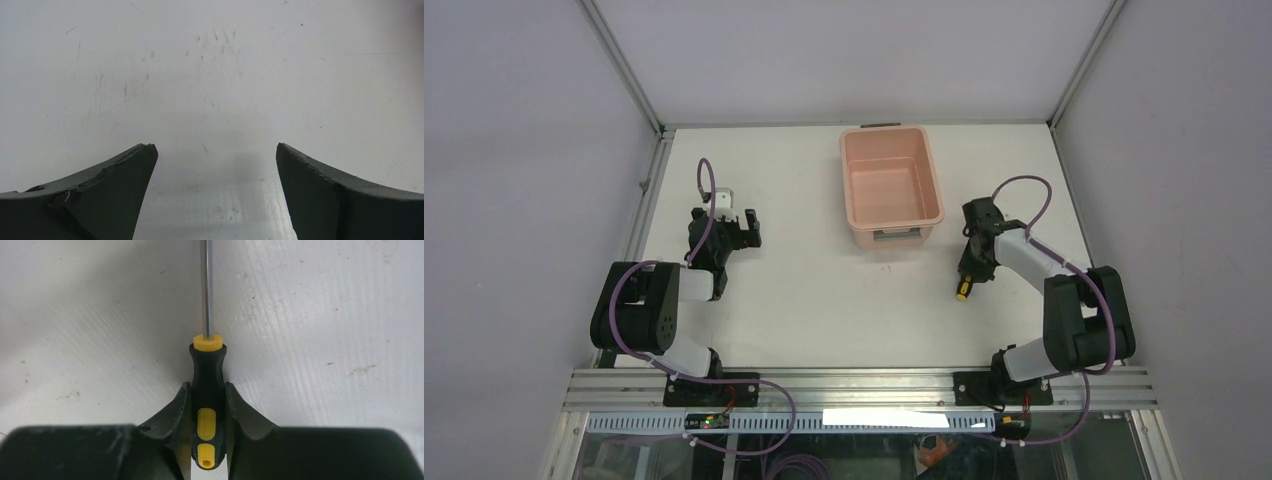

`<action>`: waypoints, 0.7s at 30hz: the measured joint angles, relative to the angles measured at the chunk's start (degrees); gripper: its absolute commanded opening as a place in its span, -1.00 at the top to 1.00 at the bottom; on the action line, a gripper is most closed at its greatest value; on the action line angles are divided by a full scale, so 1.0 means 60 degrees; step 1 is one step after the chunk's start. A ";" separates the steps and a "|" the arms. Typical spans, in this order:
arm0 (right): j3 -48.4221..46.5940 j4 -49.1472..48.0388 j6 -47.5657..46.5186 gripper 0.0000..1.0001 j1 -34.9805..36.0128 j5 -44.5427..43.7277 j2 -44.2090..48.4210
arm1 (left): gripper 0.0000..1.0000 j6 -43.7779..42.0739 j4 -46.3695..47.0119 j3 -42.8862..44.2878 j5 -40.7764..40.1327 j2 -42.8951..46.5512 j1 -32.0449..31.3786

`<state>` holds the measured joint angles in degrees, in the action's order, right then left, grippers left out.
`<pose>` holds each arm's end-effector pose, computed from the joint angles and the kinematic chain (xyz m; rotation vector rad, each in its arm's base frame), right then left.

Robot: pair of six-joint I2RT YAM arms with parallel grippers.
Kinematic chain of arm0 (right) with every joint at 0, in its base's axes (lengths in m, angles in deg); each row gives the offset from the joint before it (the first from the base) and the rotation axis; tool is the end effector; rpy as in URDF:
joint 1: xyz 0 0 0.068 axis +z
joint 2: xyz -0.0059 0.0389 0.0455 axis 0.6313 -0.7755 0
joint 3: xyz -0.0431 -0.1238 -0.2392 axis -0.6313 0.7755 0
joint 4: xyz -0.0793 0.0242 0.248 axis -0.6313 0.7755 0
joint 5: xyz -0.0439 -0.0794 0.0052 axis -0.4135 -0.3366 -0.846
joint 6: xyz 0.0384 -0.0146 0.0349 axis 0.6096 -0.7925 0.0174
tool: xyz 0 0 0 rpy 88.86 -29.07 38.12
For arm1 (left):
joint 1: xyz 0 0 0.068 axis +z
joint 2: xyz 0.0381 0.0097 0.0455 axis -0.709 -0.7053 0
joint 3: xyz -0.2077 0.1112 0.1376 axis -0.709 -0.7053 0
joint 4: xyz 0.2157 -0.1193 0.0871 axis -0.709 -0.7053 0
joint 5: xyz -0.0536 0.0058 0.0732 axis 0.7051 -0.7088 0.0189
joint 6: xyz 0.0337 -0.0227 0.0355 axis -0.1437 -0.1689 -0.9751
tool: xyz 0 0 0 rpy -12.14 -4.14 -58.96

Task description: Put the screwdriver in the bin

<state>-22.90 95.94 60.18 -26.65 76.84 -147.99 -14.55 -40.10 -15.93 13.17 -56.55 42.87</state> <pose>0.2443 0.0471 0.1665 0.5008 2.7512 -0.1023 0.2667 -0.0110 0.1377 0.0505 1.9455 -0.0282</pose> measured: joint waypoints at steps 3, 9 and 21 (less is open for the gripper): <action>-0.0197 0.0466 -0.0229 0.97 -0.0004 -0.0204 0.0237 | -0.98 0.0000 0.0000 0.0000 -0.0004 0.0000 0.0000; -0.2299 0.1621 -0.1224 0.98 -0.0007 -0.0648 0.1705 | -0.98 0.0000 -0.0004 0.0000 -0.0004 0.0000 0.0000; -0.6561 0.1942 -0.2736 0.92 0.3410 -0.0860 0.1614 | -0.98 0.0000 0.0000 0.0000 0.0000 0.0000 0.0000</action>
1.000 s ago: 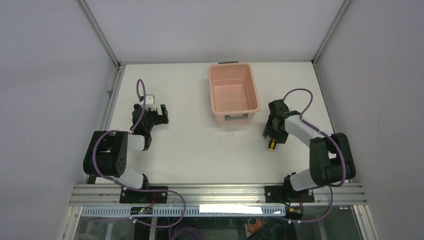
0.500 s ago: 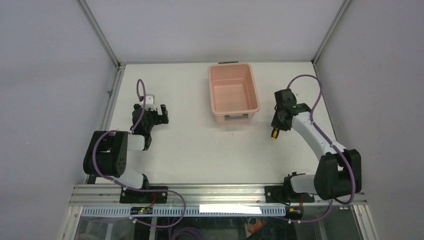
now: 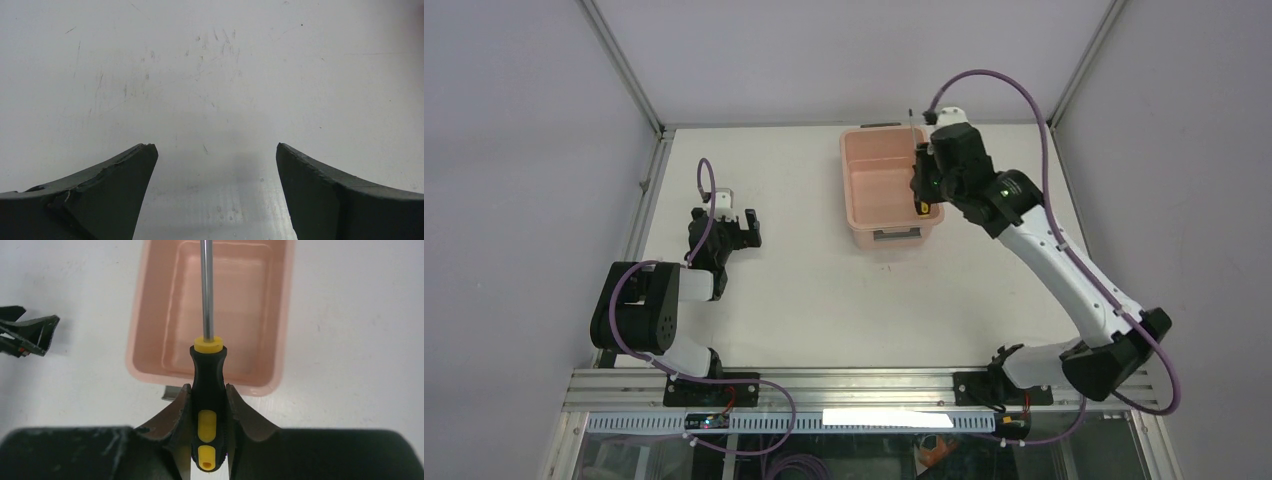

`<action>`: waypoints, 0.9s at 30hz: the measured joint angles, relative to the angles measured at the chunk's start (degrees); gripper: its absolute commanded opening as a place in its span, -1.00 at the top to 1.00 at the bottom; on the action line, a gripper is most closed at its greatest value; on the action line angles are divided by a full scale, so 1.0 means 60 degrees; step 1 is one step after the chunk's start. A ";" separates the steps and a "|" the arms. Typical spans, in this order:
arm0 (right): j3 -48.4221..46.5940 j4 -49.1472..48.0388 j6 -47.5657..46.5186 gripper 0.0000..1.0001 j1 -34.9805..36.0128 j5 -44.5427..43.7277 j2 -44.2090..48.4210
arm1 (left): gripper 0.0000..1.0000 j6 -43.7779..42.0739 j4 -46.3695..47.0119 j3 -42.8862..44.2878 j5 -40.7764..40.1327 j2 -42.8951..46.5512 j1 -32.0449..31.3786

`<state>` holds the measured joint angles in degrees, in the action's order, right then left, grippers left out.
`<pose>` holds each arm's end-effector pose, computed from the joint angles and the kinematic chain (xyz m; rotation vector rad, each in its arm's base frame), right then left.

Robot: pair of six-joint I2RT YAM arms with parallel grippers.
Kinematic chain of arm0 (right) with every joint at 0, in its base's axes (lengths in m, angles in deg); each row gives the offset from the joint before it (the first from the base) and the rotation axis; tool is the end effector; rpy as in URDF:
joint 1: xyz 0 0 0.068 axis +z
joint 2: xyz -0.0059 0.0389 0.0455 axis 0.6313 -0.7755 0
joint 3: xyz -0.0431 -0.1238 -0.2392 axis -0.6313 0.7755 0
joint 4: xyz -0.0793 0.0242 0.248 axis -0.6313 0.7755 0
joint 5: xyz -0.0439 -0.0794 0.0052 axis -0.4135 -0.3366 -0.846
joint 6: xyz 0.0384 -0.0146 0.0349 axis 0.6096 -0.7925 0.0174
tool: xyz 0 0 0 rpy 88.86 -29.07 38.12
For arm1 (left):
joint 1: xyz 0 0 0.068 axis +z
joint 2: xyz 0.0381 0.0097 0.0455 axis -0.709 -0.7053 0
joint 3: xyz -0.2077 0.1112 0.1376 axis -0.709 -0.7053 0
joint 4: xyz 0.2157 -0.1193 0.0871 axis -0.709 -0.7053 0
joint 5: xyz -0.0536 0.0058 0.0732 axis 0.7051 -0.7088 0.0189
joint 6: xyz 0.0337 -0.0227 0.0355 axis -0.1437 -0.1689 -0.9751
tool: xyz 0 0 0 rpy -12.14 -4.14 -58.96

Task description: Put the screwdriver in the bin

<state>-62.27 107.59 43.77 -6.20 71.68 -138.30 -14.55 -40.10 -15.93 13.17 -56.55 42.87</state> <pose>0.2247 0.1338 0.4077 -0.1787 2.1643 0.1643 0.2667 -0.0110 0.1377 0.0505 1.9455 -0.0282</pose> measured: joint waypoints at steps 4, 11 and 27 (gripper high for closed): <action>-0.0951 -0.0135 -0.0393 0.91 0.0678 0.0098 -0.1413 | -0.98 0.0000 0.0000 0.0000 0.0000 0.0000 0.0000; -0.2444 -0.0197 -0.0892 0.89 0.0561 -0.0317 -0.4623 | -0.98 0.0000 0.0000 0.0000 0.0000 0.0000 0.0000; -0.2914 -0.0350 -0.0452 0.31 -0.0138 0.0331 -0.8918 | -0.98 0.0000 0.0000 0.0000 -0.0004 0.0000 0.0000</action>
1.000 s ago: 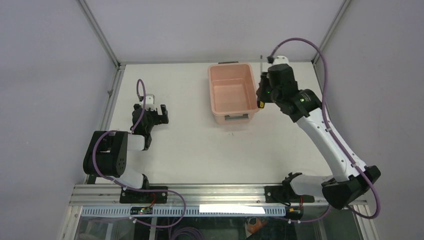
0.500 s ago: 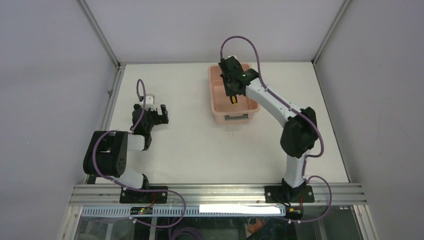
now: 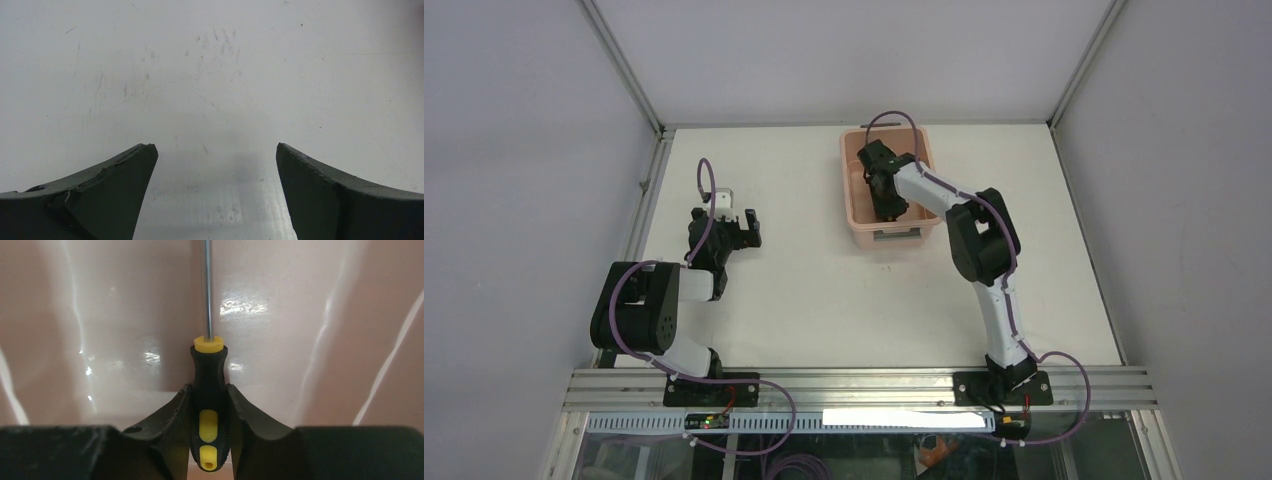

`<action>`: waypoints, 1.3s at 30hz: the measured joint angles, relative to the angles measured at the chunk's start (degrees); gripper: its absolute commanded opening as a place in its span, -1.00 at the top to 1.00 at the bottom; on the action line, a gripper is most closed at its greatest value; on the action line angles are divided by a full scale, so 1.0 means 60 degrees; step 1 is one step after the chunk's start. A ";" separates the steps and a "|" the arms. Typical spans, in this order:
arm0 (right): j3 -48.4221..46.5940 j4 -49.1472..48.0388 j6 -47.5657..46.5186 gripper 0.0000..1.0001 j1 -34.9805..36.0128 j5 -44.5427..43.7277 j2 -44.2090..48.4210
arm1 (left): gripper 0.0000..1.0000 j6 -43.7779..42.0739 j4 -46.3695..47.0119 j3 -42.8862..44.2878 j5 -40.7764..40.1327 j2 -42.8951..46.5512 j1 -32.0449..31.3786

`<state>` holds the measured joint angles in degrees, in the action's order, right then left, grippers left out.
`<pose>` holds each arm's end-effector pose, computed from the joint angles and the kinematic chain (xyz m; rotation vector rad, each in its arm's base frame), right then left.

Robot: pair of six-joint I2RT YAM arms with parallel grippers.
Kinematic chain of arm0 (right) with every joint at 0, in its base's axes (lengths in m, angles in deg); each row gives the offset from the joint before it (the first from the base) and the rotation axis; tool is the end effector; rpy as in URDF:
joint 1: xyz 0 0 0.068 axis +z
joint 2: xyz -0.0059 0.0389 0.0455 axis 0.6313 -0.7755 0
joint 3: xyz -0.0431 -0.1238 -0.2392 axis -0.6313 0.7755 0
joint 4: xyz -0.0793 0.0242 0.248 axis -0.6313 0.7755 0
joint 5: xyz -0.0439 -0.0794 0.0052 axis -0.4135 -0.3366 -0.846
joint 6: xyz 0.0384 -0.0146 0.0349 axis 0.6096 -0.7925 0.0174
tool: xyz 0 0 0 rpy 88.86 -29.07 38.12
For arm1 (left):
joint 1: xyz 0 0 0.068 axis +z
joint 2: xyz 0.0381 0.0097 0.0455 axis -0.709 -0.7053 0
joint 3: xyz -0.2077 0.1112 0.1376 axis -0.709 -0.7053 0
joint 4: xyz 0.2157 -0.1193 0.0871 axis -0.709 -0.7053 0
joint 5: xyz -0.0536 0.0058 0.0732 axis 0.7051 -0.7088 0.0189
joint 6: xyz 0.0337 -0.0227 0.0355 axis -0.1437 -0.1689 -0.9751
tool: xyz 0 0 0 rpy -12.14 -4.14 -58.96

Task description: Put the screwdriver in the bin

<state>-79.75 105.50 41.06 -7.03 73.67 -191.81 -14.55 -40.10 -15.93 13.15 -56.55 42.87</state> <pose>0.3967 0.2386 0.1727 -0.4062 2.6885 -0.1359 0.2667 -0.0109 0.1377 0.0502 1.9455 -0.0279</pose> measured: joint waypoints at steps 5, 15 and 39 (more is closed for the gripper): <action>-0.0153 0.0029 0.0295 -0.02 0.0007 0.0066 -0.0004 | -0.98 0.0000 0.0000 0.0000 0.0004 0.0000 0.0000; -0.0506 0.0608 0.0051 -0.99 0.0000 -0.0288 0.2051 | -0.98 0.0000 -0.0004 0.0000 0.0004 0.0000 0.0000; 0.0798 0.0594 -0.1402 -0.98 -0.5260 -0.0725 0.6575 | -0.98 0.0000 0.0000 0.0000 0.0004 0.0000 0.0000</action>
